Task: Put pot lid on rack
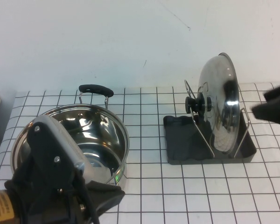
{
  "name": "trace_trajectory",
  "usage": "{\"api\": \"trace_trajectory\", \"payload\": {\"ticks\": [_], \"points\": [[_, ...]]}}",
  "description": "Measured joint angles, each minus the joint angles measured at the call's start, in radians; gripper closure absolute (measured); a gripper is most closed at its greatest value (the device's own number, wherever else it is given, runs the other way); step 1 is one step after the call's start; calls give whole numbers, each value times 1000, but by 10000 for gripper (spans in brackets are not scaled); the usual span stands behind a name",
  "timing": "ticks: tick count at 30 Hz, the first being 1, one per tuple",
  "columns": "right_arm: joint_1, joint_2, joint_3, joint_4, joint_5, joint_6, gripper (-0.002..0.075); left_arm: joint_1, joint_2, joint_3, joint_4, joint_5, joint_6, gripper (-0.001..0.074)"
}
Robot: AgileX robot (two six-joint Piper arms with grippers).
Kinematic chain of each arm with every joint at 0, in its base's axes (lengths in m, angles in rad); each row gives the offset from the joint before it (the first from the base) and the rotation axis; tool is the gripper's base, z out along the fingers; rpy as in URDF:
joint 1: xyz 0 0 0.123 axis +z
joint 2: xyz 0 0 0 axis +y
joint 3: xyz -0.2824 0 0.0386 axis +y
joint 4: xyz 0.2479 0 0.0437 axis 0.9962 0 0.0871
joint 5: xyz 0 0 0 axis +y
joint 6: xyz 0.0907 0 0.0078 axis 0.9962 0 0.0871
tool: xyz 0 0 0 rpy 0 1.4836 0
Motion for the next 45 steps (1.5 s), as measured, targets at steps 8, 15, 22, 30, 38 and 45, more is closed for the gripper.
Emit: {"api": "trace_trajectory", "payload": {"ticks": [8,15,22,30,38,45], "points": [[-6,-224,7,-552,261,345,696,0,-73,0,435,130,-387,736],[-7,-567,156,-631,145,419,721,0,-243,0,849,223,-890,736],[-7,-896,403,-629,71,428,722,0,-476,24,1009,176,-1028,736],[-7,-1123,577,-558,70,444,722,0,-707,176,1014,174,-1038,736],[-7,-1160,597,-546,60,450,724,0,-758,269,1003,186,-1038,736],[-7,-1160,597,-533,58,450,725,0,-758,271,999,188,-1052,736]]}}
